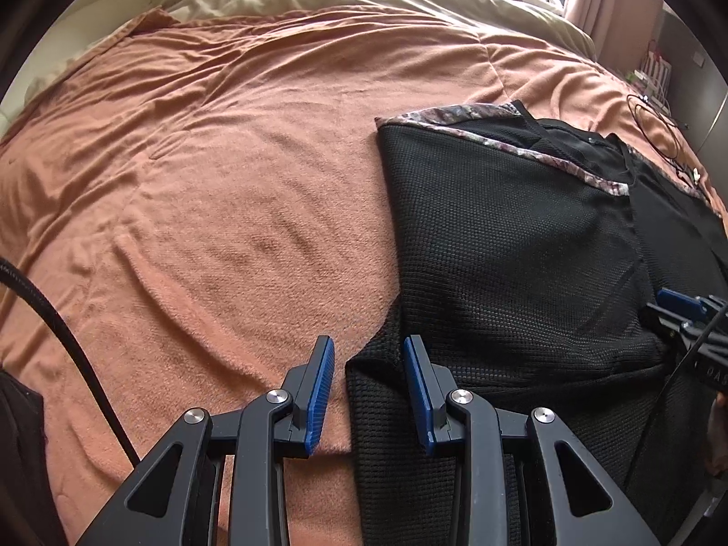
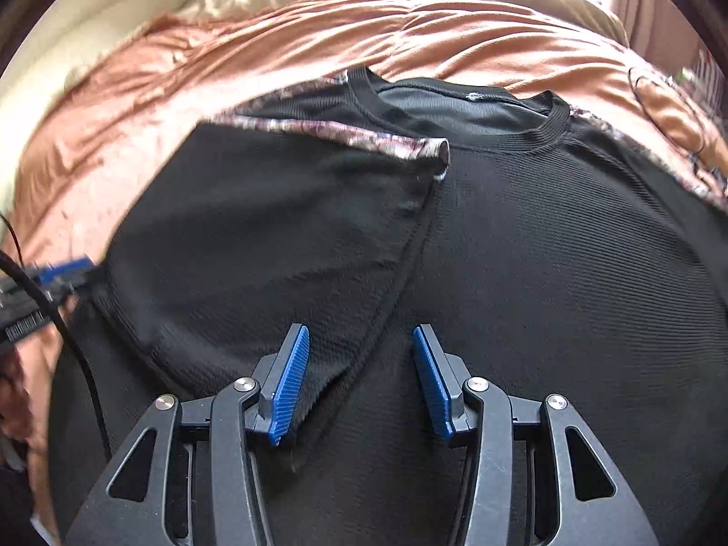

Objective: Fold small clothes

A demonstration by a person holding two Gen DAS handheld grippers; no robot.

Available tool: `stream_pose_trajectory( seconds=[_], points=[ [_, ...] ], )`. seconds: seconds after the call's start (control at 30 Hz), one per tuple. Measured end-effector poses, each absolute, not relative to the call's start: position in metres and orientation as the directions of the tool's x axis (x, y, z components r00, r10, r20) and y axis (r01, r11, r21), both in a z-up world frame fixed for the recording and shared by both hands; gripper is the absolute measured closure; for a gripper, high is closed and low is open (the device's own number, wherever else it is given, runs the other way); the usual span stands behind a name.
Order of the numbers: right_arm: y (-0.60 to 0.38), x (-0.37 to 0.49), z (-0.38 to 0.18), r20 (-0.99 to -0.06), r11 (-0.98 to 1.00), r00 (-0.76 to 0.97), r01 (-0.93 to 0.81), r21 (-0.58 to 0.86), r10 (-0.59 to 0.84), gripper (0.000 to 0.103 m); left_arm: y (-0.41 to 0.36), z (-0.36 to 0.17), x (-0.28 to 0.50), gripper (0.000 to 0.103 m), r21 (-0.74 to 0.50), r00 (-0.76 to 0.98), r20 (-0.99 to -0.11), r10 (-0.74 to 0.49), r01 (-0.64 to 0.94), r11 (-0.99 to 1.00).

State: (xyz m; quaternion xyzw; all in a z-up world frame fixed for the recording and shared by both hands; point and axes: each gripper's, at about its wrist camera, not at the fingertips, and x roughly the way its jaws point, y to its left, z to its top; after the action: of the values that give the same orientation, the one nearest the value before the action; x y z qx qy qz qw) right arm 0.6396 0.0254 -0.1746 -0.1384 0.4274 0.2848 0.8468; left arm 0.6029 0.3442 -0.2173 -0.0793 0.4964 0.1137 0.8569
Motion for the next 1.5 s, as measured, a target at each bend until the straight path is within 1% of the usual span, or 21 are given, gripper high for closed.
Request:
stream_pose_trajectory(
  seconds=[0.13,0.27,0.43,0.5,0.63,0.7,0.83,0.87,0.9,0.97,1.0,1.07,1.1,1.13,1.17,1.2,1.23,1.27,1.33,1.4,1.5],
  points=[
    [0.024,0.63,-0.173,-0.809,0.803,0.487,-0.595,-0.033,0.328,0.058,0.346,-0.219,0.6,0.068,-0.02,0.47,-0.875,0.119,-0.28,0.96],
    [0.014,0.625,-0.172,-0.809,0.818,0.497,-0.575,-0.036,0.314,0.058,0.345,-0.212,0.594,0.069,-0.03,0.468,-0.876,0.117,-0.294,0.955],
    [-0.007,0.616,-0.157,-0.799,0.817,0.465,-0.574,0.055,0.381,0.058,0.333,-0.193,0.574,0.069,-0.068,0.496,-0.864,0.091,-0.294,0.953],
    [-0.018,0.609,-0.145,-0.779,0.813,0.466,-0.575,0.093,0.419,0.058,0.325,-0.182,0.563,0.069,-0.072,0.508,-0.857,0.093,-0.297,0.952],
    [-0.05,0.59,-0.127,-0.752,0.79,0.418,-0.573,0.218,0.511,0.058,0.31,-0.158,0.53,0.069,-0.107,0.554,-0.828,0.088,-0.309,0.945],
    [-0.063,0.578,-0.119,-0.752,0.785,0.409,-0.576,0.226,0.517,0.058,0.302,-0.146,0.509,0.068,-0.134,0.579,-0.812,0.077,-0.314,0.94],
    [-0.092,0.553,-0.095,-0.751,0.788,0.428,-0.583,0.195,0.502,0.058,0.289,-0.129,0.469,0.056,-0.147,0.61,-0.787,0.093,-0.332,0.932],
    [-0.099,0.545,-0.087,-0.745,0.791,0.443,-0.584,0.182,0.498,0.056,0.286,-0.126,0.461,0.055,-0.154,0.613,-0.784,0.092,-0.335,0.929],
    [-0.103,0.54,-0.081,-0.741,0.794,0.454,-0.583,0.172,0.494,0.054,0.283,-0.123,0.454,0.055,-0.163,0.616,-0.783,0.086,-0.337,0.927],
    [-0.117,0.524,-0.07,-0.727,0.799,0.48,-0.58,0.156,0.491,0.045,0.276,-0.116,0.438,0.055,-0.174,0.622,-0.779,0.081,-0.339,0.924],
    [-0.124,0.517,-0.066,-0.723,0.802,0.488,-0.577,0.152,0.488,0.042,0.273,-0.112,0.432,0.054,-0.175,0.626,-0.775,0.083,-0.339,0.925],
    [-0.138,0.497,-0.058,-0.712,0.807,0.501,-0.57,0.156,0.492,0.03,0.263,-0.1,0.417,0.043,-0.172,0.639,-0.765,0.083,-0.327,0.929],
    [-0.144,0.488,-0.054,-0.706,0.808,0.509,-0.568,0.155,0.493,0.026,0.257,-0.095,0.411,0.04,-0.171,0.647,-0.757,0.085,-0.322,0.931],
    [-0.15,0.479,-0.049,-0.698,0.81,0.521,-0.568,0.147,0.492,0.021,0.252,-0.089,0.405,0.032,-0.168,0.657,-0.749,0.088,-0.317,0.933],
    [-0.156,0.47,-0.046,-0.691,0.809,0.531,-0.571,0.137,0.491,0.017,0.245,-0.081,0.398,0.024,-0.162,0.67,-0.737,0.094,-0.31,0.937],
    [-0.163,0.461,-0.041,-0.685,0.81,0.54,-0.571,0.13,0.49,0.015,0.238,-0.074,0.391,0.02,-0.151,0.681,-0.725,0.104,-0.304,0.941],
    [-0.168,0.454,-0.038,-0.679,0.812,0.547,-0.57,0.127,0.49,0.01,0.231,-0.068,0.384,0.013,-0.137,0.691,-0.714,0.116,-0.299,0.944],
    [-0.178,0.442,-0.033,-0.667,0.819,0.565,-0.562,0.12,0.485,0.008,0.221,-0.06,0.377,0.007,-0.116,0.703,-0.698,0.135,-0.297,0.948],
    [-0.192,0.426,-0.024,-0.648,0.823,0.59,-0.559,0.103,0.482,0.003,0.207,-0.049,0.365,0.004,-0.096,0.722,-0.674,0.155,-0.294,0.951],
    [-0.207,0.405,-0.016,-0.63,0.825,0.609,-0.557,0.094,0.482,0.003,0.191,-0.036,0.351,0.004,-0.099,0.75,-0.641,0.164,-0.292,0.951],
    [-0.224,0.373,-0.005,-0.598,0.833,0.661,-0.553,0.018,0.453,0.003,0.172,-0.024,0.336,0.004,-0.109,0.759,-0.63,0.161,-0.292,0.95]
  ],
)
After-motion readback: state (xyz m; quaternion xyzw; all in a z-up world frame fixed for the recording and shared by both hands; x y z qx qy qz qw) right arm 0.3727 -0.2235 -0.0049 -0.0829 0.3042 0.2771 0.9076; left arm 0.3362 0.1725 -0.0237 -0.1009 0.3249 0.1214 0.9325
